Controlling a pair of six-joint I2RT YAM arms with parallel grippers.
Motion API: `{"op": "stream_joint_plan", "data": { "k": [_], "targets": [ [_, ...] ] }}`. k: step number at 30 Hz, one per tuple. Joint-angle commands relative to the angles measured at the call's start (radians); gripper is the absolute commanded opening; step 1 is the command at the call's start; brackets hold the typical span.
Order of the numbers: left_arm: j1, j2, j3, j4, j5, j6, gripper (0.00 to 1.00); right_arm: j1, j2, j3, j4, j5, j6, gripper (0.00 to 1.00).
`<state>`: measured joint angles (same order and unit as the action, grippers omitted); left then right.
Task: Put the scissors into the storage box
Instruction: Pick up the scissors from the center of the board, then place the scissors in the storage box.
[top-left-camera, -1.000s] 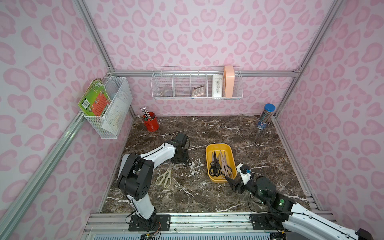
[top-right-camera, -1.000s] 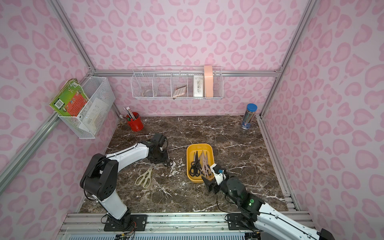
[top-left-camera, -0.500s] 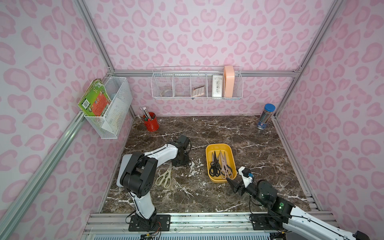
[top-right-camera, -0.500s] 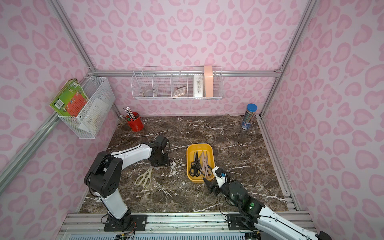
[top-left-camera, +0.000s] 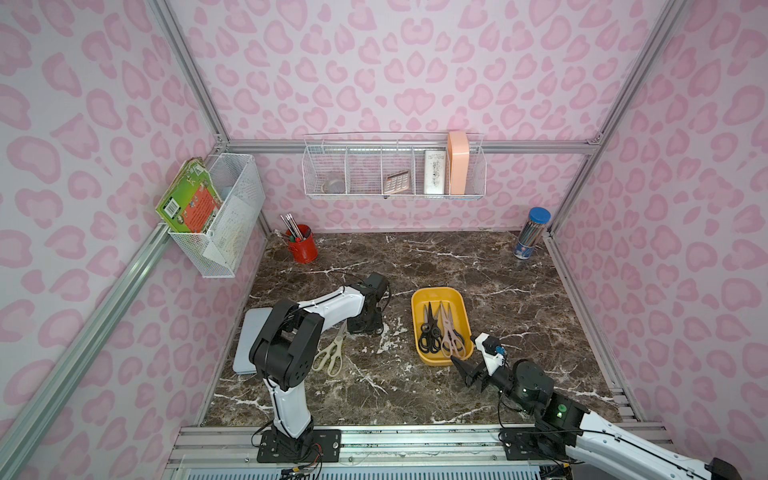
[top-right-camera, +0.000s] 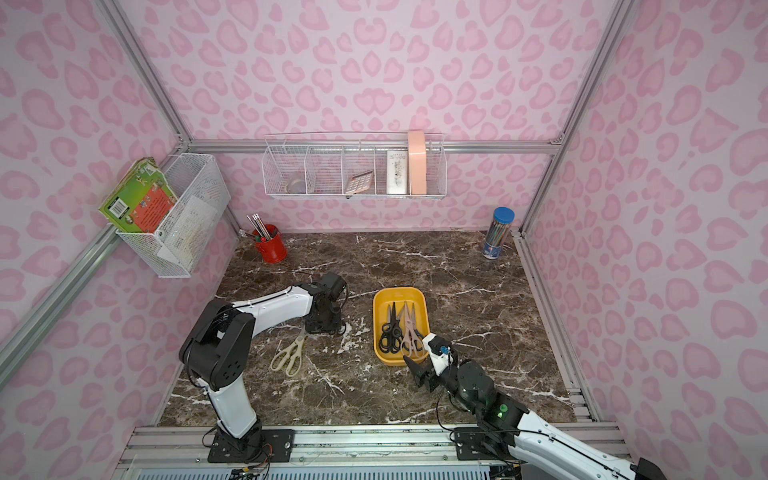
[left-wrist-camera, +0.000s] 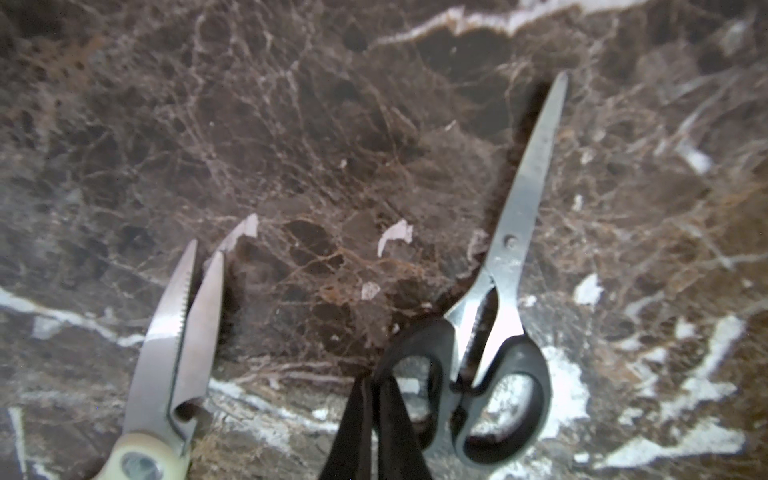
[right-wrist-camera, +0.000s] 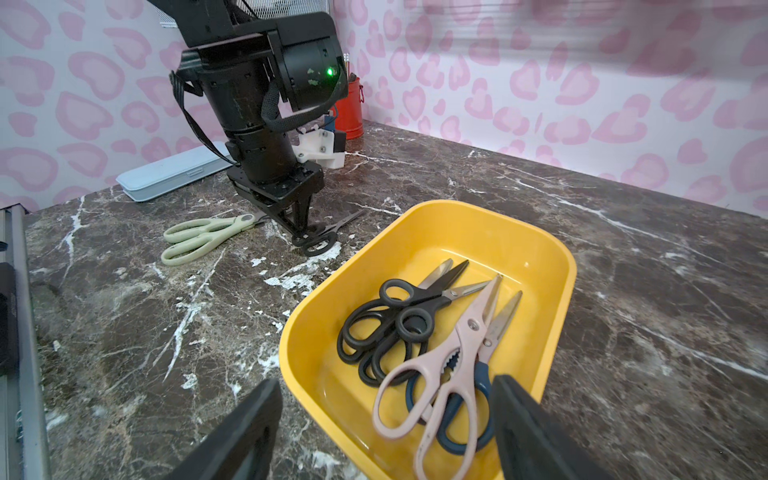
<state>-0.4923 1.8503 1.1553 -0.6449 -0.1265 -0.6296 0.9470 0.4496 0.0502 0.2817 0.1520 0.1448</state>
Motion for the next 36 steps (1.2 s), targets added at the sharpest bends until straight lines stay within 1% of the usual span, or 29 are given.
{"op": "stream_joint_plan", "data": {
  "k": [1,5,8,11,13,15,17,18,22,26,29,34,35,36],
  "targets": [
    [-0.001,0.011,-0.009,-0.061,-0.053,0.001,0.0,0.004,0.014,0.004,0.033,-0.026,-0.024,0.86],
    [-0.021,-0.046,-0.02,-0.066,-0.065,-0.001,0.0,0.037,0.054,0.014,0.043,-0.028,-0.044,0.87],
    [-0.044,-0.139,-0.037,-0.08,-0.094,-0.021,0.0,0.072,0.07,0.017,0.048,0.017,-0.053,0.9],
    [-0.075,-0.241,-0.046,-0.108,-0.13,-0.056,0.0,0.081,0.054,0.015,0.041,0.061,-0.05,0.91],
    [-0.117,-0.29,-0.026,-0.128,-0.14,-0.073,0.0,0.083,0.024,0.008,0.032,0.105,-0.038,0.92],
    [-0.194,-0.306,0.03,-0.182,-0.168,-0.107,0.0,0.083,-0.02,0.002,0.016,0.127,-0.035,0.93],
    [-0.27,-0.292,0.102,-0.24,-0.194,-0.15,0.0,0.082,-0.062,-0.006,0.002,0.141,-0.032,0.93],
    [-0.305,-0.277,0.138,-0.258,-0.188,-0.173,0.0,0.085,-0.08,-0.01,-0.002,0.156,-0.029,0.92],
    [-0.395,-0.227,0.196,-0.2,-0.105,-0.226,0.0,0.084,-0.121,-0.016,-0.02,0.188,-0.026,0.92],
    [-0.42,-0.135,0.248,-0.126,0.0,-0.253,0.0,0.096,-0.131,-0.016,-0.022,0.217,-0.025,0.91],
    [-0.437,-0.056,0.293,-0.094,0.044,-0.252,0.0,0.101,-0.133,-0.017,-0.024,0.215,-0.027,0.91],
    [-0.443,0.013,0.291,0.021,0.118,-0.251,0.0,0.101,-0.14,-0.021,-0.02,0.209,-0.028,0.92],
    [-0.444,0.023,0.293,0.041,0.131,-0.249,0.05,0.101,-0.139,-0.021,-0.021,0.206,-0.029,0.91],
    [-0.443,0.03,0.293,0.048,0.136,-0.248,0.18,0.102,-0.14,-0.021,-0.021,0.208,-0.028,0.92]
  ]
}}
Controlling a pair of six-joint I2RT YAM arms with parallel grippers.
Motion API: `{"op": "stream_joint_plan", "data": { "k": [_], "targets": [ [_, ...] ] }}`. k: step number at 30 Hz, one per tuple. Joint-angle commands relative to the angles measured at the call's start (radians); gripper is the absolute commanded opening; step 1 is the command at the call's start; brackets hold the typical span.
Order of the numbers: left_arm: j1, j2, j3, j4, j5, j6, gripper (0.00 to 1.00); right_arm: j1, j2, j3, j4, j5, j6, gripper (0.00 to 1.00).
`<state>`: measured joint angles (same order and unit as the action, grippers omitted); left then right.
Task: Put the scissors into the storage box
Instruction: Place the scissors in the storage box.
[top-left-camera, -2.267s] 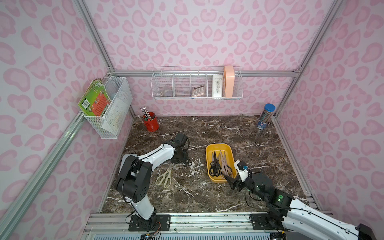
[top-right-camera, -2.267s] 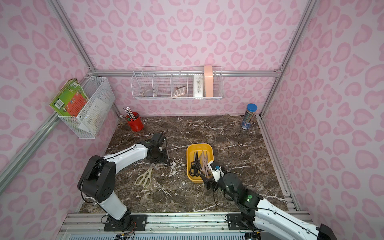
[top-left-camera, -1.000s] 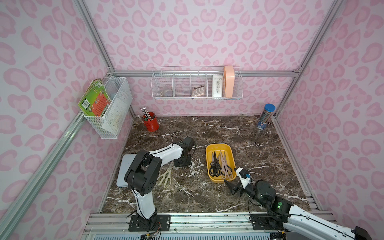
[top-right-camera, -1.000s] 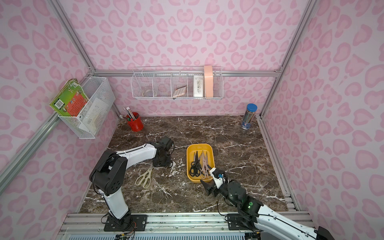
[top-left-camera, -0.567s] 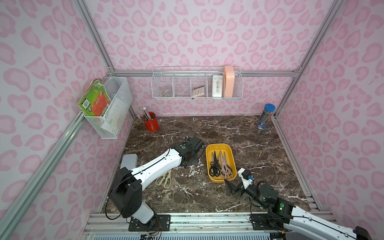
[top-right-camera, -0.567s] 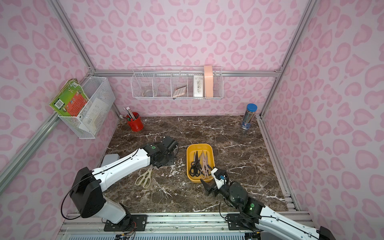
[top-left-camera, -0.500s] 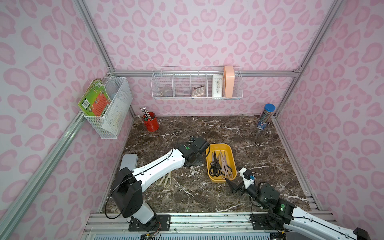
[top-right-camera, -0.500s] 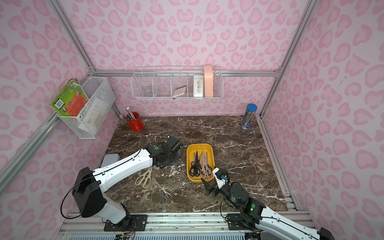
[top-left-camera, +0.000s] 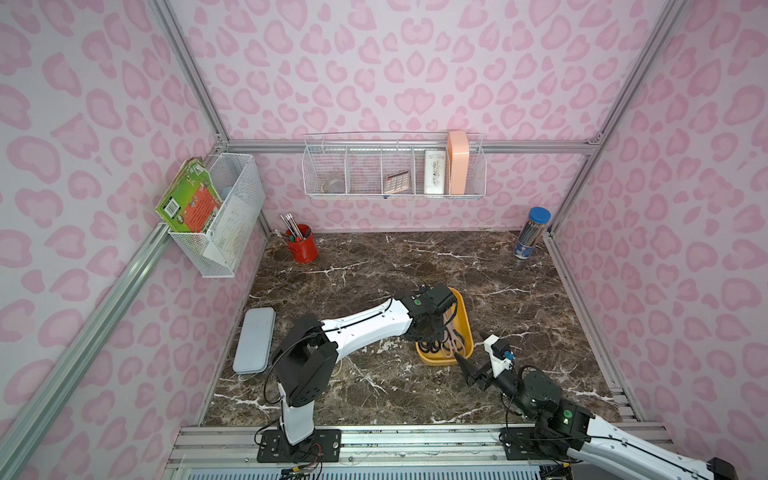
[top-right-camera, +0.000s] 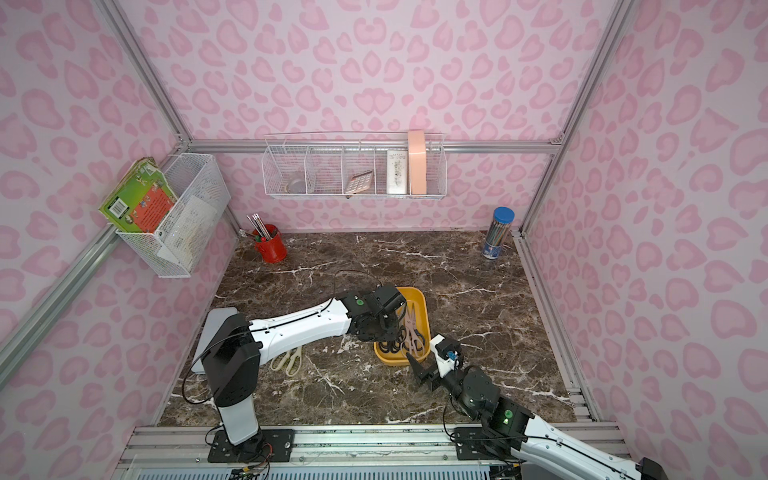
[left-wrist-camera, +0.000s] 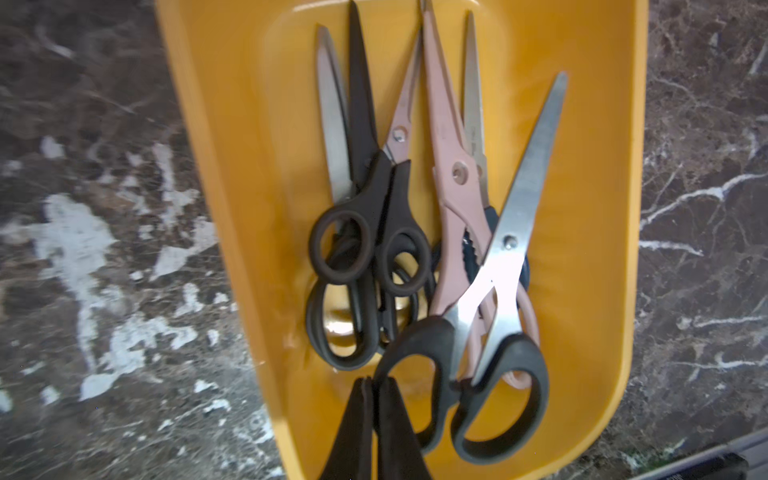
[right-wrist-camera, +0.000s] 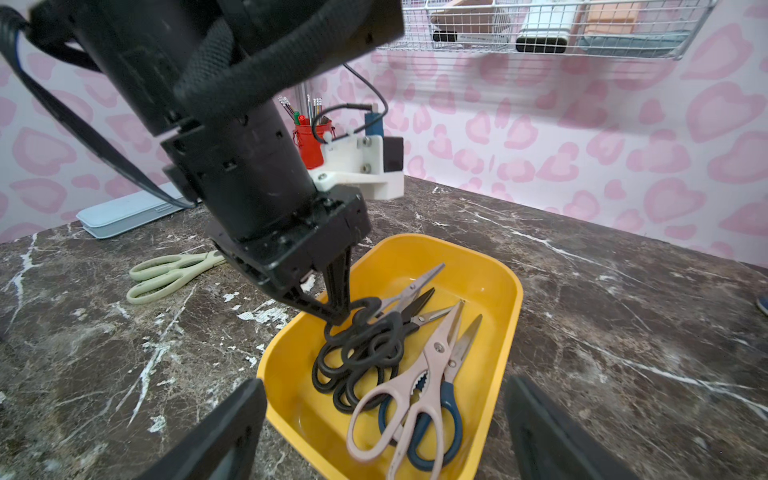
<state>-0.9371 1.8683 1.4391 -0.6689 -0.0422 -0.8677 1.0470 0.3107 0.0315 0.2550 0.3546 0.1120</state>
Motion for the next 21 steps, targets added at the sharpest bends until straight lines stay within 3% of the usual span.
{"op": "stream_joint_plan", "data": {
  "k": [1,6,12,18,21],
  "targets": [
    [0.0,0.012,0.009,0.079,0.051,-0.004,0.26,0.001,-0.001,-0.003,0.007,0.006,0.005,0.92],
    [0.003,-0.071,0.028,0.093,-0.038,0.032,0.52,0.001,-0.007,-0.004,0.006,0.005,0.005,0.92],
    [0.086,-0.279,-0.114,0.078,-0.143,0.095,0.5,0.001,-0.02,-0.011,0.008,-0.017,-0.001,0.93],
    [0.315,-0.496,-0.303,-0.127,-0.175,0.153,0.42,0.002,0.051,-0.006,0.048,-0.083,-0.021,0.93],
    [0.475,-0.567,-0.403,-0.244,-0.09,0.202,0.34,0.003,0.165,0.019,0.074,-0.113,-0.026,0.93]
  ]
}}
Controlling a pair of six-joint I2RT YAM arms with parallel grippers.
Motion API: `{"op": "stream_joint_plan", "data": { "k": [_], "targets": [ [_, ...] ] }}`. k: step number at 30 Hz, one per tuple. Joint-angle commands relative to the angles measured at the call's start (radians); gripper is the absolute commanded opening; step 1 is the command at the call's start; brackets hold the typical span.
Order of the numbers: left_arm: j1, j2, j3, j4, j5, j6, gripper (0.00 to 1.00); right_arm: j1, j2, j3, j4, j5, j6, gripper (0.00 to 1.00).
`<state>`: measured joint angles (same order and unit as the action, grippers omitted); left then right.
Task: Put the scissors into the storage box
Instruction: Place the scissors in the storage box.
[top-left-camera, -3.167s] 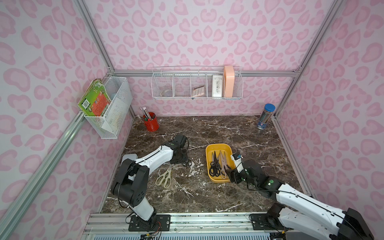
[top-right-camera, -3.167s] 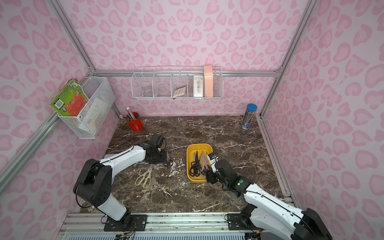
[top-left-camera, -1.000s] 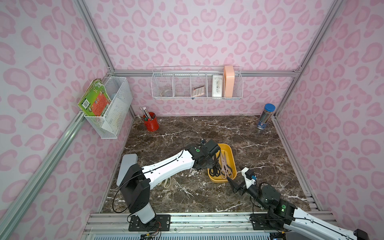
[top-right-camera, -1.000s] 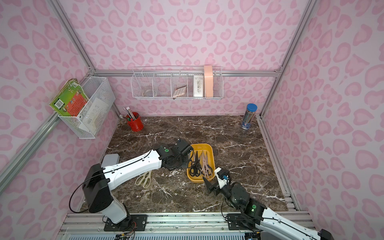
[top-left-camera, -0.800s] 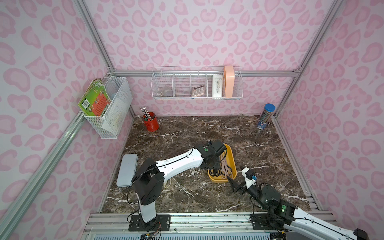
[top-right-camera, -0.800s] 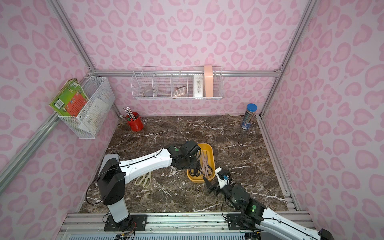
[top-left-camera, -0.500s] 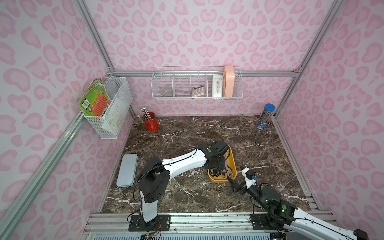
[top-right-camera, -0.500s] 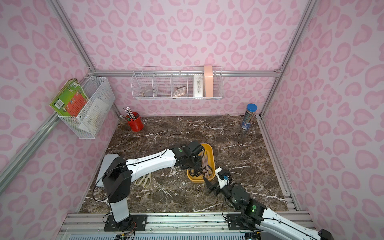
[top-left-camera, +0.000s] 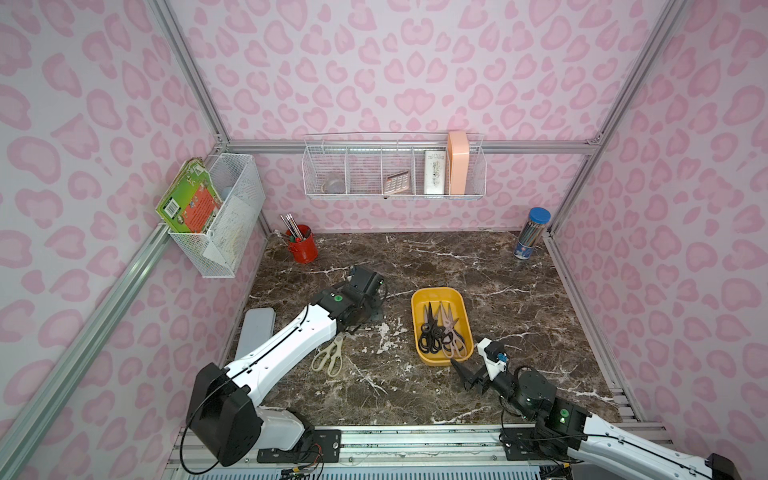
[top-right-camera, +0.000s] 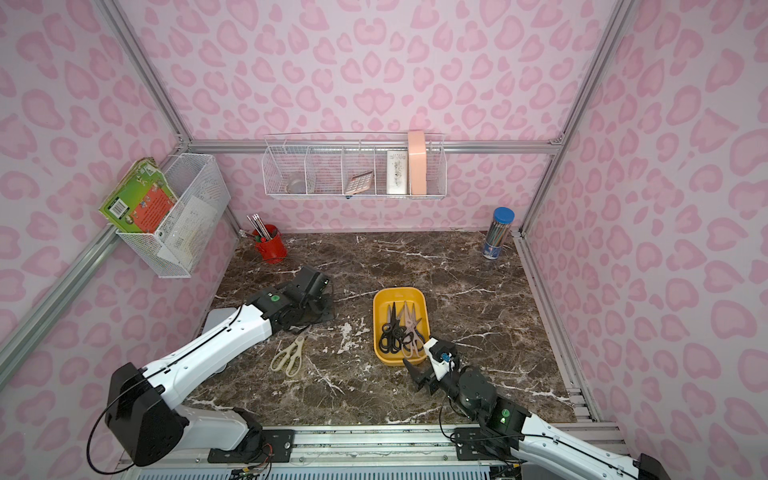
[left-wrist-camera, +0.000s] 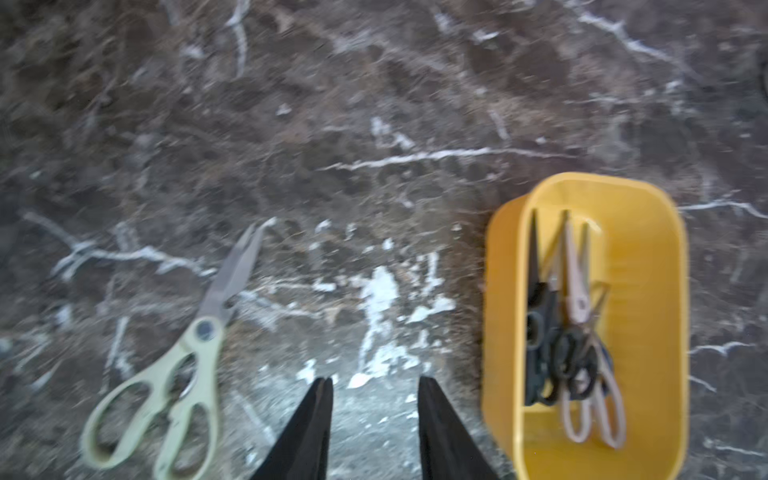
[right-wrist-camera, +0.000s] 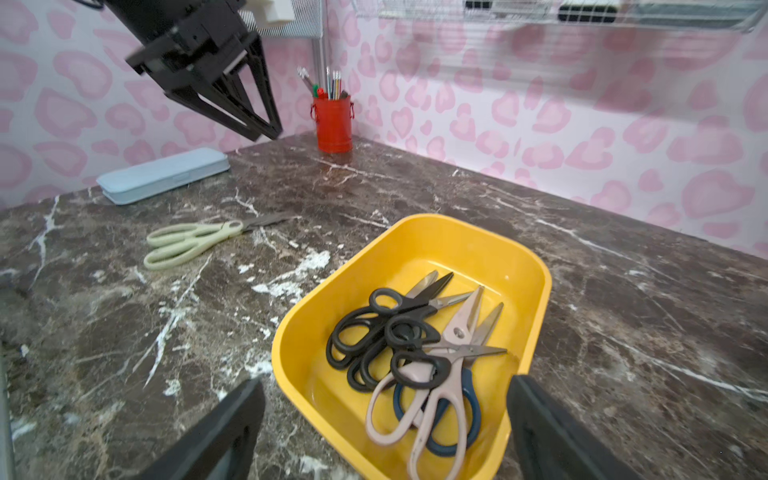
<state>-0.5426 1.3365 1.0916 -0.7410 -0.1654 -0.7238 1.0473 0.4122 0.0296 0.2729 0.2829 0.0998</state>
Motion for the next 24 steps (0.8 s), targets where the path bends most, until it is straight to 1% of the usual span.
{"op": "stream_joint_plan", "data": {
  "k": [1,2,4,5,7,8,11,14,15,17,20,24],
  "targets": [
    [0.136,-0.057,-0.095,-0.196,0.074,0.077,0.33,0.007,0.103,0.032,0.062,-0.045,-0.015,0.93],
    [0.187,-0.073,-0.131,-0.218,0.107,0.094,0.33,0.014,0.14,0.042,0.07,-0.041,-0.017,0.94],
    [0.265,-0.087,-0.182,-0.251,0.138,0.127,0.33,0.023,0.19,0.057,0.079,-0.034,-0.021,0.94],
    [0.296,-0.084,-0.2,-0.263,0.145,0.144,0.35,0.028,0.204,0.062,0.08,-0.034,-0.023,0.94],
    [0.337,-0.063,-0.215,-0.279,0.153,0.153,0.37,0.035,0.217,0.064,0.083,-0.026,-0.025,0.94],
    [0.343,-0.047,-0.21,-0.271,0.169,0.16,0.38,0.037,0.213,0.063,0.085,-0.019,-0.025,0.94],
    [0.348,0.017,-0.196,-0.243,0.201,0.171,0.39,0.037,0.181,0.053,0.084,-0.014,-0.023,0.95],
    [0.347,0.08,-0.19,-0.212,0.242,0.188,0.33,0.037,0.131,0.036,0.078,0.007,-0.019,0.95],
    [0.335,0.094,-0.19,-0.206,0.237,0.189,0.32,0.037,0.114,0.032,0.076,0.015,-0.017,0.95],
    [0.283,0.115,-0.184,-0.202,0.217,0.184,0.33,0.037,0.084,0.023,0.071,0.02,-0.017,0.95],
    [0.225,0.143,-0.188,-0.213,0.189,0.147,0.33,0.037,0.056,0.016,0.068,0.029,-0.014,0.96],
    [0.223,0.151,-0.204,-0.221,0.122,0.132,0.35,0.036,0.058,0.016,0.068,0.025,-0.015,0.96]
  ]
}}
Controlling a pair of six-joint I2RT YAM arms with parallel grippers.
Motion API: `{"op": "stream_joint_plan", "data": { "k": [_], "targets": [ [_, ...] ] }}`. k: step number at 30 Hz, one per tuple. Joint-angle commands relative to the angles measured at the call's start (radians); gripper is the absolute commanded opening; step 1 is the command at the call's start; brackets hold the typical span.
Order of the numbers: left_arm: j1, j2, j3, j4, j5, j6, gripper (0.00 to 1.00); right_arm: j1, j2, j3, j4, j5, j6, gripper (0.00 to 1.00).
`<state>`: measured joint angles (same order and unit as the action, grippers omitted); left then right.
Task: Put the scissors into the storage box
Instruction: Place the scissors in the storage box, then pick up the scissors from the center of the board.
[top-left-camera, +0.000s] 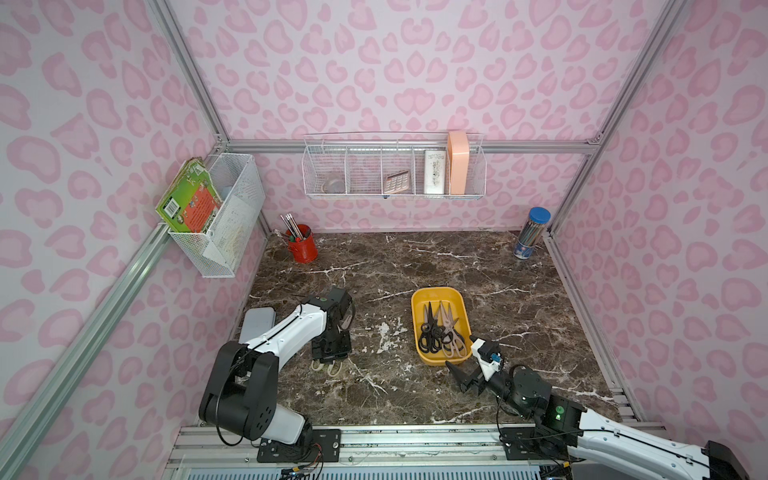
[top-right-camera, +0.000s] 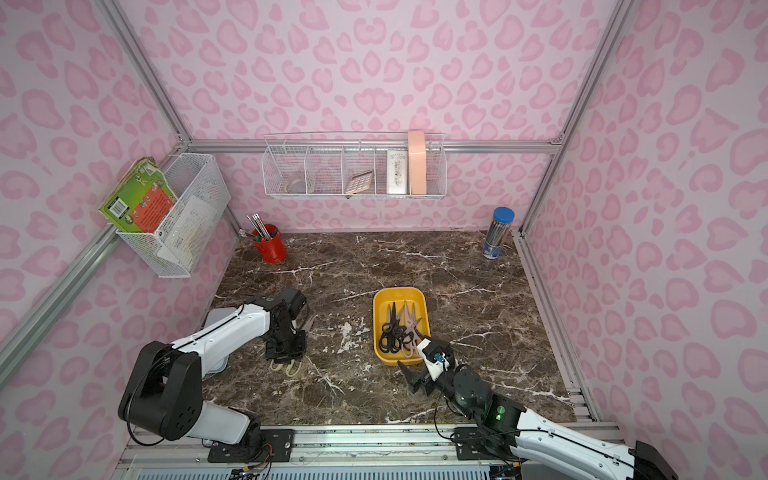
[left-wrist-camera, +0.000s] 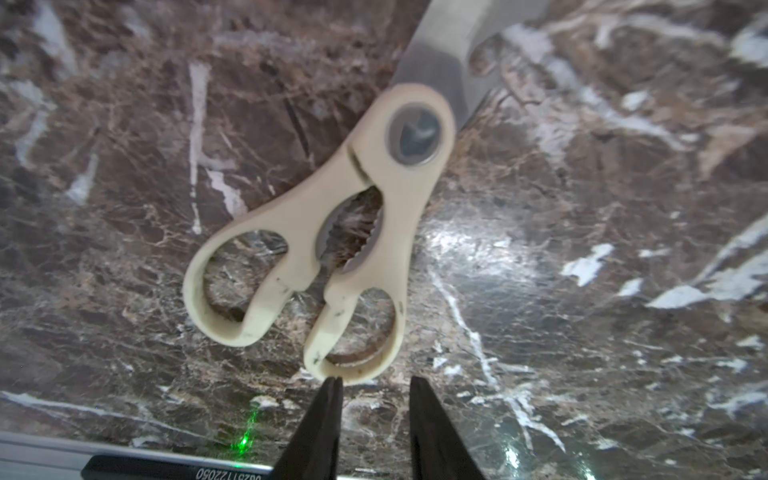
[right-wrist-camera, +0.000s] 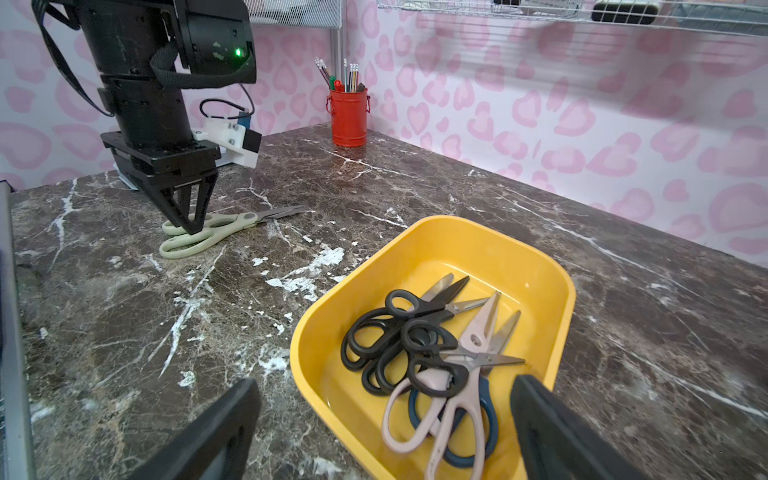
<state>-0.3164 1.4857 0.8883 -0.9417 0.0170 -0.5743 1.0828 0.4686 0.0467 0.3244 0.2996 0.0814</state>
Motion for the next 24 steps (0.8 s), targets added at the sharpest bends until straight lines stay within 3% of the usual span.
{"op": "stream_joint_plan", "data": {
  "k": [1,5,14,24],
  "targets": [
    [-0.003,0.0,0.006,-0.029,-0.081,-0.015,0.35,0.0,0.006,0.0,0.018,0.01,0.004,0.96],
    [0.019,-0.007,0.021,-0.022,-0.126,0.033,0.43,0.0,0.039,0.007,0.024,0.001,0.001,0.96],
    [0.077,0.147,0.065,0.014,-0.109,0.166,0.49,0.0,0.032,0.008,0.018,0.012,0.004,0.96],
    [0.056,0.222,0.055,0.076,-0.071,0.146,0.44,0.0,-0.048,-0.01,0.001,0.043,0.012,0.96]
  ]
}}
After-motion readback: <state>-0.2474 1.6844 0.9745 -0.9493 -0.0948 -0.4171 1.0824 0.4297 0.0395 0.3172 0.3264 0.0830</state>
